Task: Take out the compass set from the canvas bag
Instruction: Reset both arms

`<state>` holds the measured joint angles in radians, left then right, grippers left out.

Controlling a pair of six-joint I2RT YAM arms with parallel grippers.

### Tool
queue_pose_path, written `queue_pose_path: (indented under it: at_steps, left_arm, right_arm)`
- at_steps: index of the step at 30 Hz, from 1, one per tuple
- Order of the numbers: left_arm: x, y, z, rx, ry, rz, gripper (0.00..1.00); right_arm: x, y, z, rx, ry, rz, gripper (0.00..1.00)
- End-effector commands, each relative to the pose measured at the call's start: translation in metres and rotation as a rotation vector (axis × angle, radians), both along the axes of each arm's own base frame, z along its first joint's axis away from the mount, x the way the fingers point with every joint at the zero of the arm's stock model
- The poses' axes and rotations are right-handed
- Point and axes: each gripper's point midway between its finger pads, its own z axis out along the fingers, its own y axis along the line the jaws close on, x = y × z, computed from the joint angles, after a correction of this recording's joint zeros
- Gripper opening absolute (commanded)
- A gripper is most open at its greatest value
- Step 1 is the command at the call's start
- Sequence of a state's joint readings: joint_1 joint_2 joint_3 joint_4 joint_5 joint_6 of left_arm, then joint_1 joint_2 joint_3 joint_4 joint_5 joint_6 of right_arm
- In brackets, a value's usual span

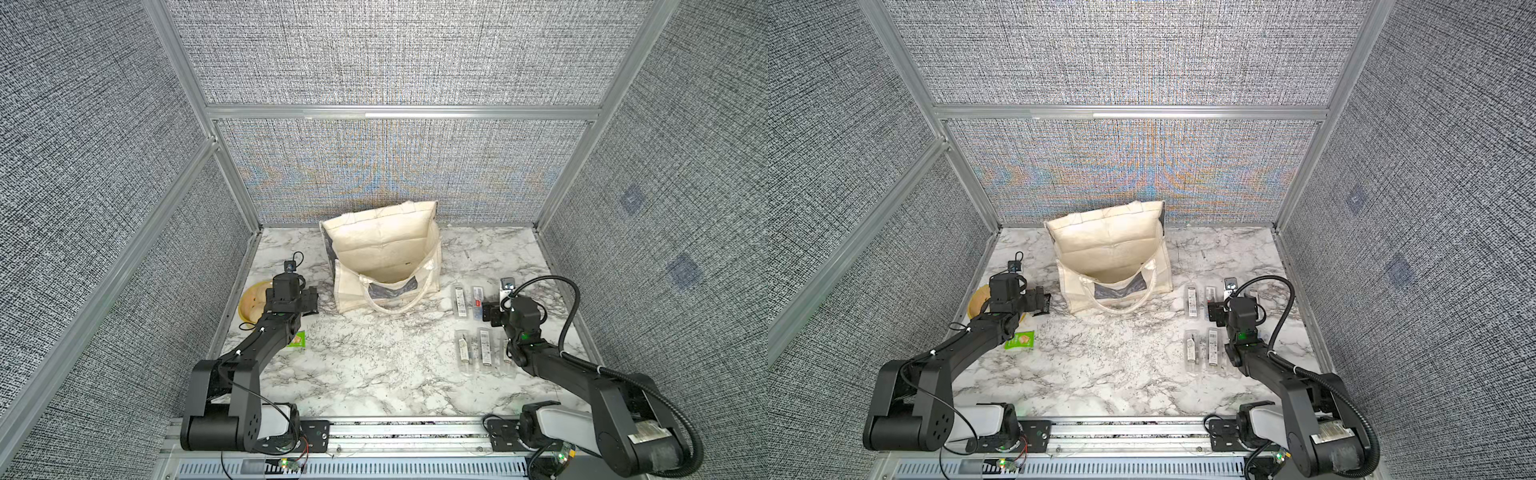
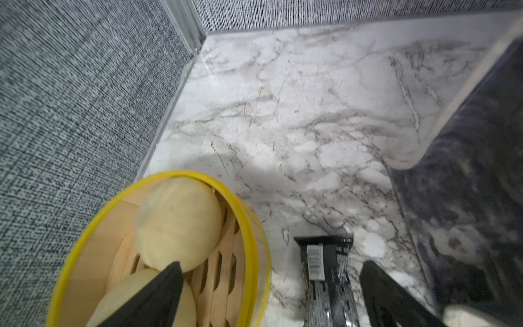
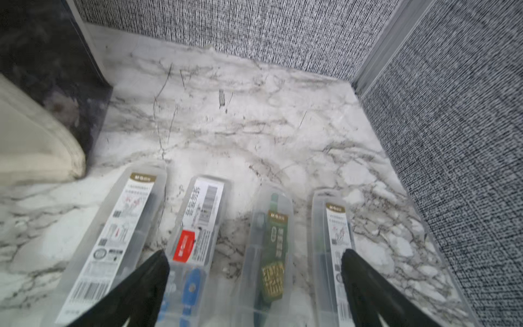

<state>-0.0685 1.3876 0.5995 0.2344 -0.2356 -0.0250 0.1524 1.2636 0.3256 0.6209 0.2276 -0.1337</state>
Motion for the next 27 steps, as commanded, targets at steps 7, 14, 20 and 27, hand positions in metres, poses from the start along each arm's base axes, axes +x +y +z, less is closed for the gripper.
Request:
queue_pose_path:
  at_steps: [7, 14, 20, 27]
  left_arm:
    - [0.005, 0.006, 0.011, -0.025, -0.266, 0.013, 1.0]
    - [0.002, 0.01, 0.009, -0.049, -0.285, 0.023, 1.0]
    - [0.004, 0.01, -0.001, -0.053, -0.28, 0.018, 1.0]
    - [0.006, 0.011, -0.003, -0.065, -0.266, 0.017, 1.0]
  right_arm:
    - [0.034, 0.02, -0.003, 0.045, -0.038, 0.081, 0.99]
    - [0.03, 0.01, -0.012, 0.103, -0.052, 0.067, 0.99]
    - [0.035, 0.01, -0.018, 0.125, -0.026, 0.079, 0.99]
    - [0.039, 0.005, -0.019, 0.177, -0.006, 0.091, 0.99]
